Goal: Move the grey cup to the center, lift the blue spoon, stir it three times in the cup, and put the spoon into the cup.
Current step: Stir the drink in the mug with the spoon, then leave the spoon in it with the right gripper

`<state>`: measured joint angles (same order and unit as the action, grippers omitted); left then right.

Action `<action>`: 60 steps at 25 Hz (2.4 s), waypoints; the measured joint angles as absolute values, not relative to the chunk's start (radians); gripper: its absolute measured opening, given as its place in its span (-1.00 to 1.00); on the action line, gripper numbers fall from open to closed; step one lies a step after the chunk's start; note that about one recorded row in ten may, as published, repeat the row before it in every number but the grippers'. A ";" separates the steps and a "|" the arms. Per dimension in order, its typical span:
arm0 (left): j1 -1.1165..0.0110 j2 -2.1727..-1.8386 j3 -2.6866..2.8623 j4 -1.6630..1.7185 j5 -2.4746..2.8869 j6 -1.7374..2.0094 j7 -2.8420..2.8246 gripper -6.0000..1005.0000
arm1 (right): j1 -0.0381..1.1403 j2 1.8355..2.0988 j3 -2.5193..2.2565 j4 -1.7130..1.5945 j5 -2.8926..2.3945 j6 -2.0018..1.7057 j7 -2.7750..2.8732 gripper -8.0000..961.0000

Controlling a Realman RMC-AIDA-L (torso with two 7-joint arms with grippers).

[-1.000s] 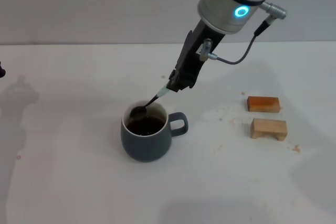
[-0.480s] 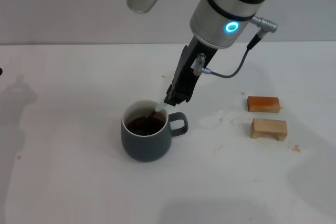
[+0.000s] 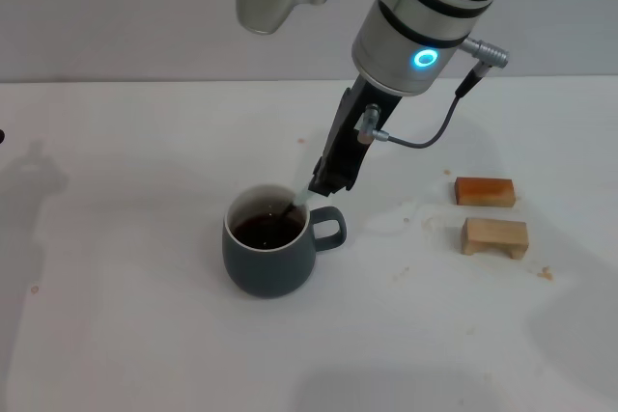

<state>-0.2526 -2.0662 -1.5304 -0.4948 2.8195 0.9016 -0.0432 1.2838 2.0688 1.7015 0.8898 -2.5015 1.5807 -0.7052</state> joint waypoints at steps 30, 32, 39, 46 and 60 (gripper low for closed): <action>-0.230 -2.068 -1.525 -0.494 2.819 0.945 -0.048 -0.99 | 1.285 2.072 1.660 0.858 -2.506 1.574 -0.688 -0.74; -0.230 -2.068 -1.525 -0.494 2.819 0.946 -0.048 -0.99 | 1.285 2.075 1.659 0.857 -2.492 1.595 -0.688 -0.74; -0.230 -2.068 -1.525 -0.494 2.819 0.953 -0.048 -0.99 | 1.288 2.076 1.658 0.861 -2.439 1.573 -0.684 -0.74; -0.227 -2.068 -1.525 -0.494 2.819 0.964 -0.048 -0.99 | 1.290 2.074 1.649 0.856 -2.499 1.502 -0.655 -0.74; -0.225 -2.068 -1.525 -0.494 2.819 0.965 -0.049 -0.99 | 1.292 2.073 1.638 0.870 -2.455 1.573 -0.649 -0.74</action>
<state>-0.2252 -2.0677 -1.5247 -0.4940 2.8195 0.9649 -0.0492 1.2924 2.0735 1.6381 0.8698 -2.4548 1.5734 -0.6488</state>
